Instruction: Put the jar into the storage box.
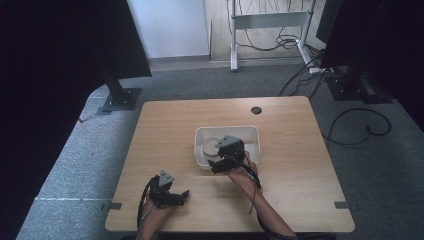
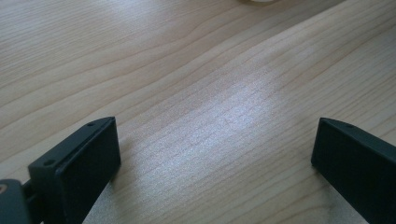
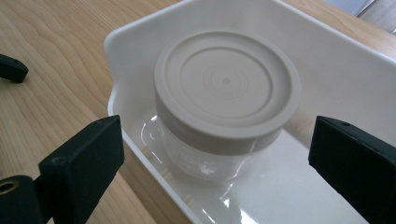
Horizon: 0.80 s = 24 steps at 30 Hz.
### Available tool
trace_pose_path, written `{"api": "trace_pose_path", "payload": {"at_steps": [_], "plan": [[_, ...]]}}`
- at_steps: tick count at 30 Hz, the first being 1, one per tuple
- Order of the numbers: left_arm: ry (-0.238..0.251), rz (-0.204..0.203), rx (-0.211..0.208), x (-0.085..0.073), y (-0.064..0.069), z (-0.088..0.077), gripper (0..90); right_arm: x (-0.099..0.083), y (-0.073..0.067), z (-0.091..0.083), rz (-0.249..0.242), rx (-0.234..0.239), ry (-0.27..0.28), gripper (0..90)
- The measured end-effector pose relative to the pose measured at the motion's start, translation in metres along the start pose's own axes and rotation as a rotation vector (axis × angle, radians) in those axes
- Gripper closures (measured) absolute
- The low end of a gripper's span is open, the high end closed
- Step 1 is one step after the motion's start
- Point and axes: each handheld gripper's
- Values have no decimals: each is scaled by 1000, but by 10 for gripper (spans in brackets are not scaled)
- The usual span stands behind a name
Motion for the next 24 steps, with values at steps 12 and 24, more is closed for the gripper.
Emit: {"api": "trace_pose_path", "payload": {"at_steps": [12,24], "plan": [[2,-4,-1,0,0,0,9,-14,6,-9,5,-4,-4,31],[0,-1,-1,0,0,0,9,-21,9,-20,-4,-3,6,36]]}}
Point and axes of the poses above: each handheld gripper's, and its own axes: z roughly forward along the jaws, x roughly out of its top, y roughly to its right, and after that the axes turned 10 degrees about -x, right-handed
